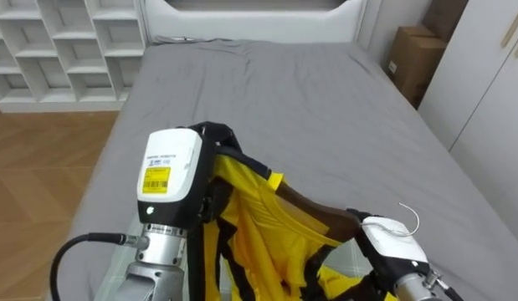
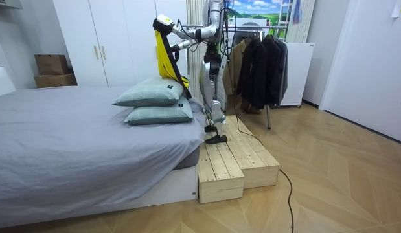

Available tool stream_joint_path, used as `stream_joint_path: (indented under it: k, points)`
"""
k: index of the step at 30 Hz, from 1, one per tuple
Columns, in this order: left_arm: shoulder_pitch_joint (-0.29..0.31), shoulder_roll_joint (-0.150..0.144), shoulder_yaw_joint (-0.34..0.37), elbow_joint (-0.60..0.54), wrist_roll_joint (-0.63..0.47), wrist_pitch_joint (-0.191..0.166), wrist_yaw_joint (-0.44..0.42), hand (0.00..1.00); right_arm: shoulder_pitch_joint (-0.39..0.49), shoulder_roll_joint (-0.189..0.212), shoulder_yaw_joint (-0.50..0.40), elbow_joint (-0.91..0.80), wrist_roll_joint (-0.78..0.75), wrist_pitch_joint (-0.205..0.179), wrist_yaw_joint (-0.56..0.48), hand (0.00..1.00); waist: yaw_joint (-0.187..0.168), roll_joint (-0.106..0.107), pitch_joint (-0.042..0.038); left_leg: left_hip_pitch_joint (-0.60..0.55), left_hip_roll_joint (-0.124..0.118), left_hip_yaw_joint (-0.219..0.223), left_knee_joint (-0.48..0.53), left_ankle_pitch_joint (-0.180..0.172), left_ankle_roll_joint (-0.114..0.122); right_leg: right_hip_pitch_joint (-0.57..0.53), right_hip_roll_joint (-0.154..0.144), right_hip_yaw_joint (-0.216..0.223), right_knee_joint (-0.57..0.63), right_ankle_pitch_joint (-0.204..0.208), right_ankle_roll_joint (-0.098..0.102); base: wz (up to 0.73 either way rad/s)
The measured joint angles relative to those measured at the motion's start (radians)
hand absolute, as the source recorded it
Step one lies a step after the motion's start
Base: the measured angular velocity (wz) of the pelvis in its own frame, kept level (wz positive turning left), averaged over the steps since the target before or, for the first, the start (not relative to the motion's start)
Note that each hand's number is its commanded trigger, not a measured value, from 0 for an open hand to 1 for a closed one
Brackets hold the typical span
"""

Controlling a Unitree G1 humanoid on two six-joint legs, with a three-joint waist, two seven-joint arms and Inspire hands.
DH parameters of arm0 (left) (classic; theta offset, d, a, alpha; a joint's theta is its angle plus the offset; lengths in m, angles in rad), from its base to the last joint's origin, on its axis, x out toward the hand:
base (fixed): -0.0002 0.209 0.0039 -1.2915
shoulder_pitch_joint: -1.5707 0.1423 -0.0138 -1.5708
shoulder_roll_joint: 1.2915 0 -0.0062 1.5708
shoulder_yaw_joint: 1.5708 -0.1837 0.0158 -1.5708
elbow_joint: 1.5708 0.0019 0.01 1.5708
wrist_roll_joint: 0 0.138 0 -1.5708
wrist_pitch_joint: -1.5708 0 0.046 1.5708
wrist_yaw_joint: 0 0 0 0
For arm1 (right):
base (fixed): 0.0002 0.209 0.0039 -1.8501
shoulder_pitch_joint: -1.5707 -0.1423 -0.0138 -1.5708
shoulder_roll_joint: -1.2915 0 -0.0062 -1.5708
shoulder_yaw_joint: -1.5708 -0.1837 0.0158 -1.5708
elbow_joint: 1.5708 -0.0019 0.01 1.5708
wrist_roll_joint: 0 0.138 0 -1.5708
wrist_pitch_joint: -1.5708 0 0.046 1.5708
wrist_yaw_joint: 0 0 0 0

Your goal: Hang clothes

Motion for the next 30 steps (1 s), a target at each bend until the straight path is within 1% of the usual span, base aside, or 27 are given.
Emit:
stream_joint_path:
  k: [3,7,11,16,17,18,19,20,21,22,24,25,27,30]
  points:
    - [0.0,-0.003,0.0,0.0,-0.006,0.0,0.018,1.0,0.0,0.001,0.0,0.0,0.0,0.0,0.0,1.0,-0.001,0.002,-0.0005,0.0,0.001,0.002,0.002,0.0,0.0,0.0,0.0,0.001,0.0,0.0,0.0,0.0]
    - [0.0,-0.013,0.0,0.0,-0.013,0.0,0.02,1.0,0.0,0.001,-0.004,-0.009,0.0,0.0,-0.001,1.0,0.0,0.004,-0.002,0.0,0.0,0.004,0.005,0.0,0.0,-0.003,-0.001,0.001,0.0,0.0,0.0,0.0]
    - [0.0,-0.014,0.001,0.0,-0.015,0.001,0.021,1.0,0.0,0.001,-0.011,-0.02,0.0,0.002,-0.002,1.0,0.0,0.006,-0.0034,-0.001,0.0,0.005,0.007,0.0,0.0,-0.005,-0.001,0.001,0.0,0.0,0.0,0.0]
    - [0.0,-0.014,0.0,0.0,-0.016,0.001,0.021,1.0,0.0,0.001,-0.011,-0.022,0.017,0.005,-0.002,1.0,-0.001,0.019,-0.0115,0.001,0.0,0.004,0.009,0.0,0.0,-0.003,-0.002,0.002,0.002,0.0,0.0,0.0]
    - [0.0,-0.014,0.0,0.0,-0.017,0.001,0.021,1.0,0.0,0.001,-0.011,-0.022,0.038,0.005,-0.002,1.0,-0.001,0.019,-0.0119,0.001,0.0,0.004,0.009,0.0,0.0,-0.003,-0.002,0.002,0.002,0.0,0.0,0.0]
    - [0.0,-0.014,-0.004,0.0,-0.018,0.001,0.021,1.0,0.0,0.004,-0.011,-0.022,0.097,0.005,-0.003,0.91,0.0,0.02,-0.012,0.001,0.0,0.005,0.009,0.001,0.0,-0.003,-0.002,0.002,0.002,0.0,0.0,0.0]
    - [0.002,-0.012,-0.007,0.0,-0.017,0.0,0.021,1.0,0.0,0.006,-0.011,-0.022,0.164,0.005,-0.003,0.27,-0.001,0.02,-0.0119,0.002,0.001,0.005,0.009,0.001,0.0,-0.001,-0.002,0.001,0.002,0.0,0.0,0.0]
    - [0.007,-0.013,-0.008,0.0,-0.018,0.0,0.021,1.0,0.001,0.014,-0.012,-0.024,0.23,0.005,-0.003,0.05,-0.003,0.02,-0.0119,0.002,0.001,0.003,0.008,0.001,0.0,0.003,-0.001,0.0,0.002,0.0,0.0,0.0]
    - [0.008,-0.013,-0.007,0.0,-0.018,0.0,0.021,1.0,0.003,0.018,-0.013,-0.027,0.268,0.005,-0.003,0.0,-0.004,0.02,-0.012,0.002,0.002,0.003,0.008,0.001,0.0,0.004,-0.001,0.0,0.002,0.0,0.0,0.0]
    - [0.009,-0.013,-0.007,0.0,-0.019,0.0,0.021,1.0,0.003,0.024,-0.014,-0.034,0.335,0.005,-0.002,0.0,-0.004,0.02,-0.012,0.002,0.002,0.003,0.008,0.0,0.0,0.004,-0.001,-0.001,0.002,0.0,0.0,0.0]
    - [0.009,-0.013,-0.007,0.0,-0.018,0.0,0.023,1.0,0.003,0.028,-0.018,-0.037,0.409,0.005,0.0,0.0,-0.001,0.02,-0.012,0.001,0.002,0.003,0.008,0.0,0.0,0.004,-0.002,-0.002,0.002,0.0,0.0,0.0]
    - [0.009,-0.013,-0.006,0.0,-0.018,0.0,0.024,1.0,0.003,0.037,-0.032,-0.037,0.454,0.005,0.005,0.0,-0.001,0.02,-0.012,0.001,0.006,0.003,0.009,0.0,0.0,0.004,-0.002,-0.002,0.002,0.0,0.0,0.0]
    - [0.009,-0.013,-0.006,0.001,-0.018,0.0,0.024,1.0,0.003,0.05,-0.046,-0.038,0.507,0.002,0.01,0.0,-0.002,0.02,-0.0119,0.001,0.006,0.003,0.01,0.0,0.0,0.005,-0.003,-0.003,0.002,0.0,0.0,0.0]
    - [0.01,-0.013,-0.006,0.003,-0.018,-0.002,0.023,1.0,0.003,0.054,-0.047,-0.038,0.54,-0.012,0.012,0.0,-0.002,0.022,-0.0104,0.001,0.005,0.003,0.01,0.0,0.0,0.005,-0.004,-0.002,0.002,0.0,0.0,0.0]
